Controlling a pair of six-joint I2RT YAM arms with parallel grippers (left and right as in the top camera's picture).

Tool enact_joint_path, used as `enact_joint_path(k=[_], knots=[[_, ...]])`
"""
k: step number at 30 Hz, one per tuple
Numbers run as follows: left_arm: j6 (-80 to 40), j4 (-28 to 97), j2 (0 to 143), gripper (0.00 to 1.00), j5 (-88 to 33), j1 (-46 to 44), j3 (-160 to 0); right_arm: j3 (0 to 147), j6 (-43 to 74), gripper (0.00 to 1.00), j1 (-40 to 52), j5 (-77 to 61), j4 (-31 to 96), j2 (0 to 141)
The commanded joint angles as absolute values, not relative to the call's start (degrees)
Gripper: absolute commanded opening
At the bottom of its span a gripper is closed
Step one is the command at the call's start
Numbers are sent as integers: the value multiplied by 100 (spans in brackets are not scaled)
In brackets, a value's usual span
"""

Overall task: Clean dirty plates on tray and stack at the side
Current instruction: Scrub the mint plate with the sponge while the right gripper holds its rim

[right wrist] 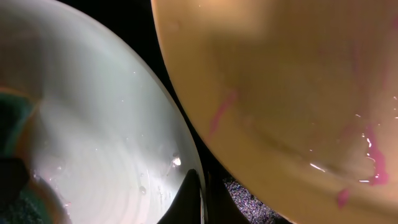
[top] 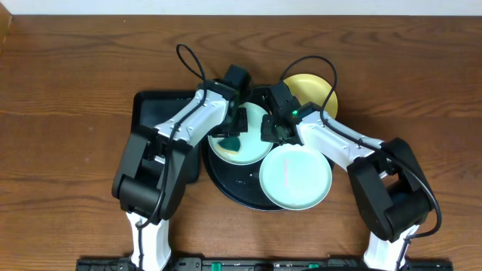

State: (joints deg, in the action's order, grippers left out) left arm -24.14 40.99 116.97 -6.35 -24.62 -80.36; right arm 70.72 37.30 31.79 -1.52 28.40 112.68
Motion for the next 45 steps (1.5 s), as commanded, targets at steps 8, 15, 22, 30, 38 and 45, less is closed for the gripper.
enact_joint_path(k=[8,15,22,30,38,45], knots=[[-1861,2788,12011,8,-1125,-2456,-8038,7102,3721,1,3232,-198,2849,11391],[-3441,3487,12011,7,1219,-2456,-8038,7102,3721,1,3229,-196,2856,11391],[-2668,4324,12011,8,298,-2484,-8038,7102,3723,1,3232,-196,2853,11391],[-493,4180,12011,8,-2829,-2484,-8038,7102,3723,1,3229,-196,2853,11391],[-1774,3704,12011,7,-1330,-2436,-8040,7102,3721,1,3229,-198,2856,11391],[-3723,4410,12001,7,1100,-2418,-8051,7102,3723,1,3229,-198,2853,11391]])
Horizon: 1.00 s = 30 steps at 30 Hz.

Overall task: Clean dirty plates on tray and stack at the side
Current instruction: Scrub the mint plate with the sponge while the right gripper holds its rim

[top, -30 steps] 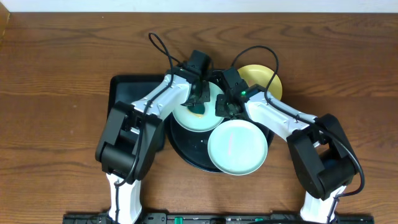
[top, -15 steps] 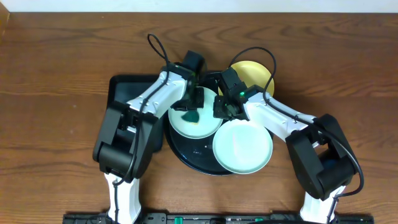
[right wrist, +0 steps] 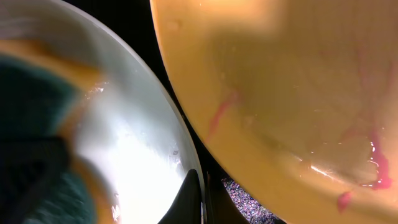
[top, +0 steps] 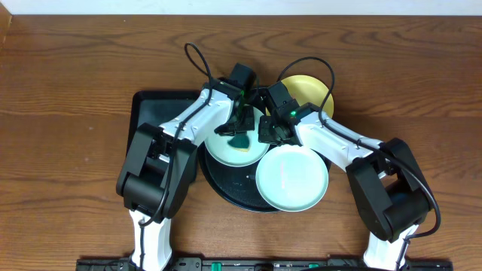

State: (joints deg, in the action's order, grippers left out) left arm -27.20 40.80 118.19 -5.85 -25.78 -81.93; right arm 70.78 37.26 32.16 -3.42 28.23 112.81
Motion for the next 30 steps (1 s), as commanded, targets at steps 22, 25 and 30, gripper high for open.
enact_joint_path(k=[22,25,30], knots=[[-2862,3942,12001,7,-1061,-2416,-8051,7102,3723,1,3229,-196,2845,11393],[-3555,4097,11983,7,259,-2418,-8051,7102,3723,1,3229,-196,2845,11393],[-4259,4783,11802,7,1232,-2427,-8064,7102,3723,1,3229,-196,2838,11404]])
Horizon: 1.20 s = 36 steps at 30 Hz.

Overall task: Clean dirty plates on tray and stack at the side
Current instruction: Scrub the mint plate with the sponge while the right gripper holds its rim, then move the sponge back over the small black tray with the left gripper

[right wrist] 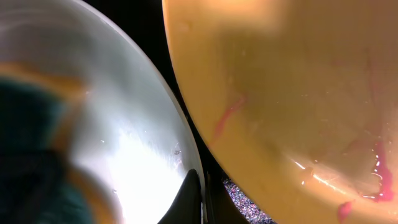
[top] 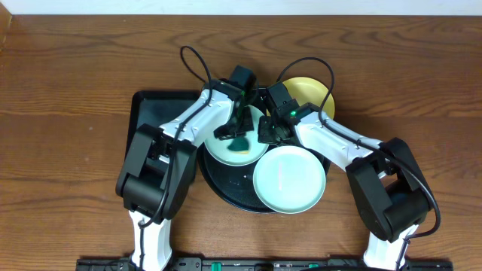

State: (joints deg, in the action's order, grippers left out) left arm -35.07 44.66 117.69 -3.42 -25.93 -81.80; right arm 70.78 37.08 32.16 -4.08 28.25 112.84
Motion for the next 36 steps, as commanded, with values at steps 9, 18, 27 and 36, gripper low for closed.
enact_joint_path(k=[9,18,27,36], knots=[[-3057,5046,11749,7,-821,-2694,-8060,7102,3726,1,3229,-202,2803,11441],[-2362,4416,11749,7,-1879,-2961,-8060,7102,3726,1,3229,-200,2788,11441],[-3057,3616,11732,7,-54,-2700,-8062,7102,3723,1,3229,-200,2805,11441],[-3026,4042,11004,7,-56,-1918,-8099,7102,3723,1,3229,-200,2805,11441]])
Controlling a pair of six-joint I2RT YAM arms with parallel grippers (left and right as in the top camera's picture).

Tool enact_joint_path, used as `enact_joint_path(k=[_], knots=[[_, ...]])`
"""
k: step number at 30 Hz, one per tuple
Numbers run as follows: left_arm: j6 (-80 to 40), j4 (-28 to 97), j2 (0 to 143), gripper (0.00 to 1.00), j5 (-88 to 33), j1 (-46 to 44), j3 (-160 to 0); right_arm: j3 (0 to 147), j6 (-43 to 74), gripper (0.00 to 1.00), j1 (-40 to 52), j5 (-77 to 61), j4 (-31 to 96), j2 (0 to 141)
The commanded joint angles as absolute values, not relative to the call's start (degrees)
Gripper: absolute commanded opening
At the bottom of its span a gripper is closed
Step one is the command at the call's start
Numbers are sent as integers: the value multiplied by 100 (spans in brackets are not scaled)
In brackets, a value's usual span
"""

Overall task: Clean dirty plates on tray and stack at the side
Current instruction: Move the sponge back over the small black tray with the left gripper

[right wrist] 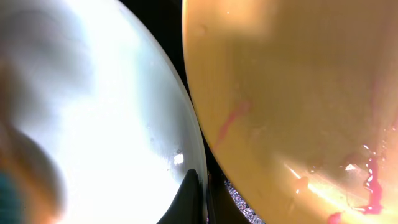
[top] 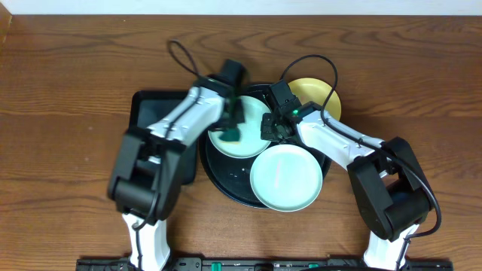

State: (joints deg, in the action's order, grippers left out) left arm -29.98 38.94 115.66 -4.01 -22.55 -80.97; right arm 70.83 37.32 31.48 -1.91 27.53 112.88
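A pale green plate (top: 245, 128) lies on the round black tray (top: 226, 181). My right gripper (top: 269, 126) is shut on its right rim; in the wrist view its fingertips (right wrist: 191, 193) pinch the bright, wet edge of the plate (right wrist: 106, 112). My left gripper (top: 230, 114), blurred, is shut on a green and yellow sponge (top: 231, 135) pressed on the plate's left part. A yellow plate (right wrist: 298, 93) with pink streaks sits right beside the held rim. A second pale green plate (top: 286, 177) lies at the tray's front right.
A rectangular black tray (top: 154, 113) lies to the left, partly under the round one. The yellow plate (top: 320, 94) rests at the back right, half off the round tray. Brown wooden table (top: 75, 90) surrounds everything.
My left gripper and the sponge have moved to the left part of the held plate; in the right wrist view the sponge is nearly out of sight. The right gripper still grips the rim.
The right gripper pinched the pale plate's rim at every moment. The sponge lay at the plate's front left, then over its middle for two moments, and now sits on its left. The front pale green plate has crept slightly left.
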Motion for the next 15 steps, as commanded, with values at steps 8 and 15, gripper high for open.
enact_joint_path(k=[8,15], knots=[[-2547,4700,9911,8,-60,-1387,-8099,7102,3723,1,3229,-200,2805,11441],[-2475,5430,9194,8,-64,-823,-8097,7142,3430,1,3229,-373,2829,11306]])
